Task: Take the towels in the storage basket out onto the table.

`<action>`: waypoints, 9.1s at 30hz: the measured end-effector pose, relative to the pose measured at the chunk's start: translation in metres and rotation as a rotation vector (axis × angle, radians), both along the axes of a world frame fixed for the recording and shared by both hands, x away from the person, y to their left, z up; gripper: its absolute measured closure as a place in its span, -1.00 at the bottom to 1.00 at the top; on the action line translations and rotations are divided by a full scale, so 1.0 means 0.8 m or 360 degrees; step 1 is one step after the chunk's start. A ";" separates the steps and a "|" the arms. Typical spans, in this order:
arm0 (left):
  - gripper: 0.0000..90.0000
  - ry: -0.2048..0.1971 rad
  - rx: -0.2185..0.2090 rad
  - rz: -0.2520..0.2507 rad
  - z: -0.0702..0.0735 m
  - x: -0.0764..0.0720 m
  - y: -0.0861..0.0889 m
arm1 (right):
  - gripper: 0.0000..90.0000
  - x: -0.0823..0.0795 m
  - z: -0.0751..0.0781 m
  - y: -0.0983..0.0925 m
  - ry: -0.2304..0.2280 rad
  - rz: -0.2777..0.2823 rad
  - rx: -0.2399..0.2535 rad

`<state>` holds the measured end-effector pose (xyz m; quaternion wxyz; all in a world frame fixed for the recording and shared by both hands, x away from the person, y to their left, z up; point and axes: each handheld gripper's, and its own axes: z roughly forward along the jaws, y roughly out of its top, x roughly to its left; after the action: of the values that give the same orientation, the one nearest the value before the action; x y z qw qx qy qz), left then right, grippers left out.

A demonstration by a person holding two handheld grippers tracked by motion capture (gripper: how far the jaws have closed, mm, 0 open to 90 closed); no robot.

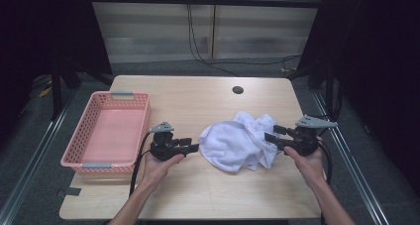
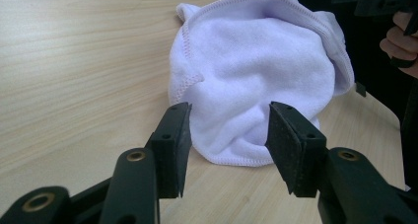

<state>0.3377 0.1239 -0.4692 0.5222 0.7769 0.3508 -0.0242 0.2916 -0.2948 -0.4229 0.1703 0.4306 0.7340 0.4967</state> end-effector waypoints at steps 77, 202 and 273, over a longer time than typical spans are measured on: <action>0.13 -0.0006 -0.0010 -0.0055 -0.005 -0.017 0.006 | 0.86 0.032 -0.040 0.130 0.0122 0.0297 -0.0108; 0.87 -0.0164 -0.0150 -0.0038 0.080 -0.128 0.089 | 0.90 -0.091 0.054 -0.040 -0.0156 0.0272 0.0409; 1.00 -0.0017 0.0440 -0.0254 -0.043 -0.047 -0.001 | 0.64 0.011 -0.089 0.046 0.0353 0.0367 -0.0221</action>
<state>0.3002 0.1234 -0.5037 0.4085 0.8669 0.2852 -0.0130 0.3003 -0.2581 -0.4945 0.0595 0.3829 0.8254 0.4106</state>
